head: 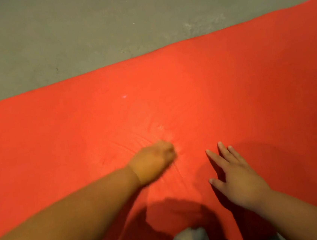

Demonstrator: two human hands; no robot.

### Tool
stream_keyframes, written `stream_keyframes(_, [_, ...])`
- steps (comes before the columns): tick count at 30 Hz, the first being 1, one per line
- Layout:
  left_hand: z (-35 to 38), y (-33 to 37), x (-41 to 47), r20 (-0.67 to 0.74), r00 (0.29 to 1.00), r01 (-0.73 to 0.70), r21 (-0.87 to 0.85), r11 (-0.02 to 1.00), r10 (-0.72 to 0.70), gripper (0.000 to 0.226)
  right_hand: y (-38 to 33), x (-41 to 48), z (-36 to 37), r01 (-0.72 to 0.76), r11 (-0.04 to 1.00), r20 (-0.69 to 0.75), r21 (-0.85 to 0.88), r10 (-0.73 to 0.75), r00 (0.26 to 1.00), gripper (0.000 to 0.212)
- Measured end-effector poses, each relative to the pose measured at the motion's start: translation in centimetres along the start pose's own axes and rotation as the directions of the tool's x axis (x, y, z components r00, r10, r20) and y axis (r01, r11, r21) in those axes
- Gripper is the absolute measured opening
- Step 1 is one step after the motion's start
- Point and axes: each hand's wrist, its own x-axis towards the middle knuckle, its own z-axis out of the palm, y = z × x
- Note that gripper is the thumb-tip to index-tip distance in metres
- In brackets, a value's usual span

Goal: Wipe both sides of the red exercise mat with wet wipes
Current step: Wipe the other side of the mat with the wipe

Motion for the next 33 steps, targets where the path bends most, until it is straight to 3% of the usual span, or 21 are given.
stream_keyframes(2, [-1.3,-5.4,0.5,-0.173,0.912,0.387,0.052,0.921,-0.373,0.022,-0.1,-0.2,0.3,-0.010,1.000,-0.011,0.018,0.010,1.000,0.080])
stream_keyframes(4, [-2.0,-7.5,1.2,-0.245,0.659,0.709,-0.113,0.696,-0.711,0.018,0.0,-0.3,0.2,-0.029,0.999,-0.006,0.028,0.029,1.000,0.080])
stream_keyframes(5, [-1.7,-6.2,2.0,-0.220,0.583,0.769,-0.161,0.619,-0.782,0.016,0.0,-0.3,0.1,-0.035,0.999,0.003,0.034,0.035,0.999,0.079])
stream_keyframes(6, [-1.0,-3.8,2.6,-0.188,0.607,0.752,-0.180,0.634,-0.773,0.014,0.0,-0.3,0.1,-0.044,0.998,0.006,0.044,0.044,0.999,0.079])
stream_keyframes(7, [-0.1,-0.8,3.4,-0.150,0.715,0.655,-0.197,0.729,-0.683,0.010,0.3,-0.2,-0.1,-0.063,0.996,-0.010,0.058,0.064,0.998,0.079])
stream_keyframes(9, [1.1,5.7,2.8,-0.026,0.969,0.234,-0.205,0.950,-0.244,0.007,0.9,-0.3,-0.4,-0.107,0.991,-0.011,0.078,0.108,0.994,0.079])
stream_keyframes(11, [1.2,7.4,1.7,0.103,0.970,-0.198,-0.199,0.960,0.222,0.016,2.0,-0.5,-0.6,-0.139,0.987,-0.013,0.078,0.141,0.990,0.079])
stream_keyframes(12, [1.0,5.9,1.6,0.101,0.951,-0.274,-0.167,0.947,0.293,0.021,2.7,-0.7,-0.8,-0.161,0.984,-0.009,0.075,0.162,0.987,0.079])
stream_keyframes(13, [0.7,3.7,2.1,0.072,0.965,-0.244,-0.097,0.965,0.251,0.024,3.4,-1.0,-1.0,-0.186,0.980,-0.009,0.076,0.187,0.982,0.079])
stream_keyframes(15, [0.0,-1.7,3.3,-0.038,0.996,0.079,-0.002,0.997,-0.079,0.023,5.0,-1.7,-1.5,-0.236,0.969,0.002,0.071,0.236,0.972,0.079])
stream_keyframes(17, [-1.1,-5.5,4.2,-0.163,0.844,0.506,-0.072,0.859,-0.511,0.019,6.3,-2.5,-1.6,-0.290,0.953,0.027,0.083,0.289,0.957,0.080])
stream_keyframes(19, [-0.7,-3.9,5.6,-0.171,0.660,0.696,-0.227,0.681,-0.732,0.020,7.2,-2.9,-1.4,-0.313,0.943,0.026,0.115,0.312,0.950,0.081])
stream_keyframes(20, [0.3,-1.3,6.2,-0.133,0.687,0.676,-0.246,0.695,-0.715,0.021,7.4,-3.0,-1.2,-0.311,0.941,0.022,0.132,0.311,0.950,0.081])
stream_keyframes(21, [1.3,2.2,6.7,-0.057,0.788,0.584,-0.249,0.773,-0.613,0.022,7.5,-3.1,-1.1,-0.306,0.941,0.017,0.144,0.307,0.952,0.082])
stream_keyframes(23, [2.5,9.3,6.0,0.170,0.971,0.215,-0.334,0.918,-0.166,0.023,7.5,-3.1,-0.7,-0.294,0.941,-0.010,0.169,0.300,0.954,0.084])
stream_keyframes(25, [2.8,11.2,4.9,0.190,0.944,-0.189,-0.361,0.913,0.270,0.022,7.8,-3.3,-0.5,-0.271,0.944,-0.039,0.190,0.283,0.958,0.089])
stream_keyframes(26, [2.5,9.5,5.2,0.179,0.925,-0.272,-0.300,0.914,0.334,0.023,8.1,-3.5,-0.4,-0.262,0.945,-0.045,0.195,0.275,0.960,0.092])
stream_keyframes(28, [1.8,4.1,6.5,0.102,0.972,-0.198,-0.116,0.973,0.210,0.024,8.8,-4.3,-0.2,-0.256,0.947,-0.031,0.195,0.267,0.963,0.096])
stream_keyframes(30, [0.3,-1.7,8.1,-0.049,0.983,0.174,-0.015,0.985,-0.175,0.025,9.1,-5.2,0.3,-0.270,0.942,-0.018,0.201,0.279,0.960,0.098])
stream_keyframes(32, [-0.8,-3.9,9.0,-0.087,0.811,0.567,-0.129,0.814,-0.578,0.019,9.1,-5.6,0.8,-0.287,0.932,-0.051,0.223,0.305,0.951,0.098])
stream_keyframes(33, [-0.5,-2.4,9.3,-0.057,0.737,0.656,-0.183,0.733,-0.674,0.017,9.0,-5.7,1.0,-0.295,0.926,-0.064,0.236,0.318,0.946,0.098])
